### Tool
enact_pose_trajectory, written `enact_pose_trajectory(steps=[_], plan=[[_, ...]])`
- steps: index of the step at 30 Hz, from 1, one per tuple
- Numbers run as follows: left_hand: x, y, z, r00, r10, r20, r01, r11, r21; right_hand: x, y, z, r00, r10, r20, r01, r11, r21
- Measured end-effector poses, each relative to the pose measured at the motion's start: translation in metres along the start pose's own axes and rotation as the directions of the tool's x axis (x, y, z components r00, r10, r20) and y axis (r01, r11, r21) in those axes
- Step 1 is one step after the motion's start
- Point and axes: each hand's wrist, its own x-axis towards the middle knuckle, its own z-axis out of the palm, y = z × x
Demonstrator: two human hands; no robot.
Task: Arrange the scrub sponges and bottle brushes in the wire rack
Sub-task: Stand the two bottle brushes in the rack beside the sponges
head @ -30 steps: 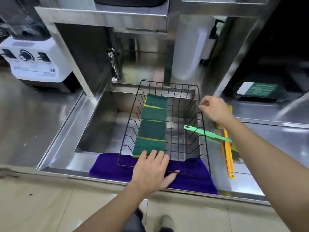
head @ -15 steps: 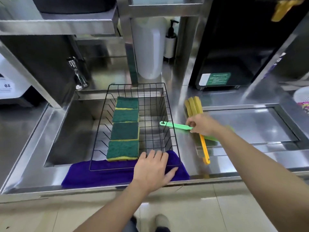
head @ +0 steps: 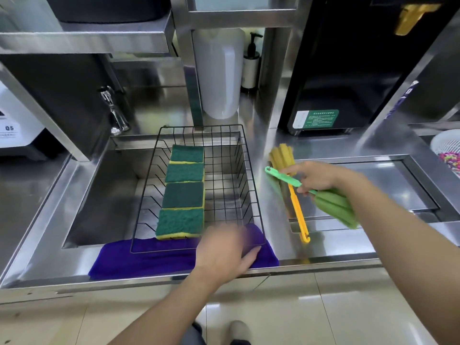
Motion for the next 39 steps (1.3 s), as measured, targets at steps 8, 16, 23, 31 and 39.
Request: enact_pose_trajectory(steps=[8,16,23,31,39], plan=[[0.0,0.0,0.0,0.999,0.006,-0.032,-0.006,1.0,-0.005,-0.004,0.007,-0.015,0.998,-0.033,-0.052,0.062,0.634,0.77],[-0.001,-0.004,-0.003,0.999,0.051,0.007,-0.051,0.999,-0.015,0.03,-0.031,0.009,0.913,0.054,-0.405,0.268,0.669,0.694],[-0.008,-0.026,-0.008,0.996,0.061,-0.068,-0.059,0.998,0.034,0.055,-0.078,0.003,0.864,0.087,-0.496,0.322,0.662,0.677],[-0.012,-0.032,-0.006,0.998,0.024,-0.056,-0.023,0.999,0.024,0.087,-0.124,0.059,0.994,0.075,-0.085,-0.012,0.816,0.578],[-0.013,-0.031,-0.008,1.0,-0.024,0.002,0.024,0.999,0.026,0.11,-0.139,0.102,0.983,0.084,0.165,-0.13,0.947,0.293]])
